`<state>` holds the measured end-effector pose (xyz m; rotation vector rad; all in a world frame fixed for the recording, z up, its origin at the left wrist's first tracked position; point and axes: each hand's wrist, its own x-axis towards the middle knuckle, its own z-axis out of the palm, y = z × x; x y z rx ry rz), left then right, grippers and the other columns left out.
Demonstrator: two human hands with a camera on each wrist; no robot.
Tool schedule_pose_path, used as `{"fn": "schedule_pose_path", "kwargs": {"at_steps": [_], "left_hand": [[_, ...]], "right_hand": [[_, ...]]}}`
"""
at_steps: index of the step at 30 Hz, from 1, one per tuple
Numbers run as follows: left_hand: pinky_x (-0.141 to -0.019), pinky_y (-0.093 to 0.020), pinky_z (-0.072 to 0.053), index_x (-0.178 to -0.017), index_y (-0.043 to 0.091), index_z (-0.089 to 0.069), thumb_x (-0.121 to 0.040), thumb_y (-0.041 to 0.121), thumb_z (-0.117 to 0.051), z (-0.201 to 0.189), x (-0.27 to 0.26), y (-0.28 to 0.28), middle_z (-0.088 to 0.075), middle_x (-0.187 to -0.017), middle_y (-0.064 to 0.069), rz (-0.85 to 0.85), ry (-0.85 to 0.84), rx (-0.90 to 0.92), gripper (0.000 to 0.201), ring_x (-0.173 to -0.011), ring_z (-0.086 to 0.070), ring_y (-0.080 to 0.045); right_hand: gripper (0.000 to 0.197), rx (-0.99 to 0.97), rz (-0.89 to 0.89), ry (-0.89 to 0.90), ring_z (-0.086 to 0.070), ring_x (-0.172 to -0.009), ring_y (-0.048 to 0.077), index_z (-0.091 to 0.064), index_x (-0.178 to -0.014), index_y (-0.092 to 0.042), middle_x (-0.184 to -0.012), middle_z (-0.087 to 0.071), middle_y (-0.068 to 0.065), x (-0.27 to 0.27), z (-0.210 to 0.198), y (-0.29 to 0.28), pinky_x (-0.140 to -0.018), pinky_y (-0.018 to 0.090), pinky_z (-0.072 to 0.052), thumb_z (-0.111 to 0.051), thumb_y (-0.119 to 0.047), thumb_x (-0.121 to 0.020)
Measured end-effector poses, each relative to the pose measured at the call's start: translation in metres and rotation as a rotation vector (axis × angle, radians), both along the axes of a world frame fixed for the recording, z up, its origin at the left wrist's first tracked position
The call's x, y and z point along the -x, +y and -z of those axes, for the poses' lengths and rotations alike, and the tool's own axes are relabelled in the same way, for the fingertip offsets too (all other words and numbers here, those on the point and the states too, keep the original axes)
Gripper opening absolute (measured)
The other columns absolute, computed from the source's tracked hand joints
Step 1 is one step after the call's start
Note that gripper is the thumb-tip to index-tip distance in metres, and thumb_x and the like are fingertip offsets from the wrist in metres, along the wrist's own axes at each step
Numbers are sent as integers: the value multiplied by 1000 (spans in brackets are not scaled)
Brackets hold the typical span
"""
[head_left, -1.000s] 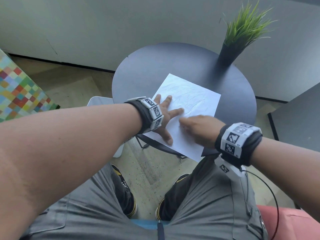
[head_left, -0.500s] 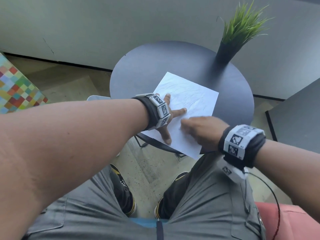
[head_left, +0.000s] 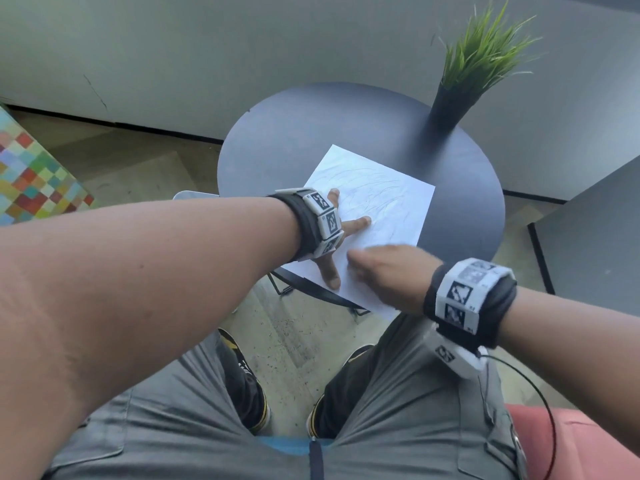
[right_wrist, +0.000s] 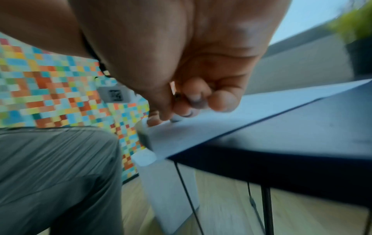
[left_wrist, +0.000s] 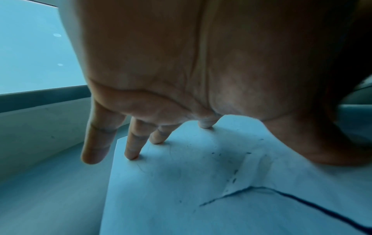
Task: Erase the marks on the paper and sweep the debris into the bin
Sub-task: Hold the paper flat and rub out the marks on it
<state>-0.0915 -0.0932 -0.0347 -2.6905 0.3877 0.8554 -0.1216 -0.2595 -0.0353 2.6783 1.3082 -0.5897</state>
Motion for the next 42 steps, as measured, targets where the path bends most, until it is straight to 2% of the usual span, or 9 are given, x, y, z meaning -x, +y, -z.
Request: {"fn": "schedule_pose_path", "kwargs": {"at_steps": [6, 11, 16, 20, 25, 29, 34, 38, 42], "left_hand": [[-102, -68, -30, -140, 54, 25, -39, 93, -62, 0, -3, 2, 24, -159, -8, 78, -27, 21, 139, -140, -16, -49], [-107, -68, -24, -140, 54, 26, -33, 93, -61, 6, 0, 3, 25, -159, -5, 58, -26, 27, 143, -141, -9, -51], [-107, -69, -23, -140, 54, 24, -30, 92, -63, 6, -1, 3, 25, -159, -5, 43, -23, 56, 145, -142, -6, -52], [-108, -69, -19, -138, 56, 27, -20, 95, -54, 8, 3, 2, 27, -158, -4, 38, -27, 47, 148, -144, 1, -49], [-105, -72, -19, -138, 55, 27, -33, 93, -63, 6, 4, 4, 28, -158, -3, 36, -31, 64, 143, -144, 1, -49], [-104, -73, -19, -137, 54, 31, -32, 93, -62, 5, 4, 0, 32, -156, -5, 36, -19, 26, 145, -143, 2, -51], [-105, -73, -21, -138, 53, 31, -31, 91, -65, 6, 2, 0, 34, -155, -7, 24, -6, 36, 148, -142, -2, -55], [-106, -73, -18, -137, 52, 33, -32, 91, -66, 6, 3, -3, 37, -154, -9, 17, 4, 13, 149, -142, 1, -55], [-106, -73, -19, -140, 49, 31, -37, 89, -68, 6, 3, -3, 35, -154, -10, 22, -4, 14, 148, -142, 0, -55]], "right_hand": [[27, 8, 200, -84, -59, -88, 31, -28, -110, -32, -98, -60, 4, -38, -3, -19, -73, 43, -53, -42, -19, -92], [7, 32, -73, 62, -51, -77, 26, -36, -103, -24, -88, -50, -1, 10, -4, -4, -66, 37, -46, -39, -25, -98], [9, -5, 71, -89, -56, -84, 27, -29, -94, -30, -84, -46, -4, -27, 0, -18, -71, 40, -48, -37, -26, -99], [9, 24, -138, 61, -49, -75, 26, -37, -103, -25, -89, -48, -2, 11, -1, -6, -66, 40, -48, -43, -22, -96], [18, -25, 66, -89, -57, -83, 27, -25, -90, -32, -84, -46, -5, -24, -4, -20, -70, 42, -51, -40, -25, -97], [11, -2, -163, 50, -48, -71, 25, -40, -104, -22, -88, -48, -2, 17, -1, -9, -61, 36, -46, -46, -19, -95], [7, -12, -7, -82, -58, -83, 28, -37, -104, -27, -86, -43, -6, -19, -4, -21, -69, 42, -51, -38, -28, -98], [16, 22, -207, 12, -50, -68, 27, -45, -110, -20, -89, -49, 1, 18, -1, -12, -57, 36, -45, -47, -17, -94], [16, -3, 53, -113, -59, -80, 28, -40, -107, -23, -88, -47, -3, -13, -6, -23, -62, 38, -50, -49, -24, -93]]}}
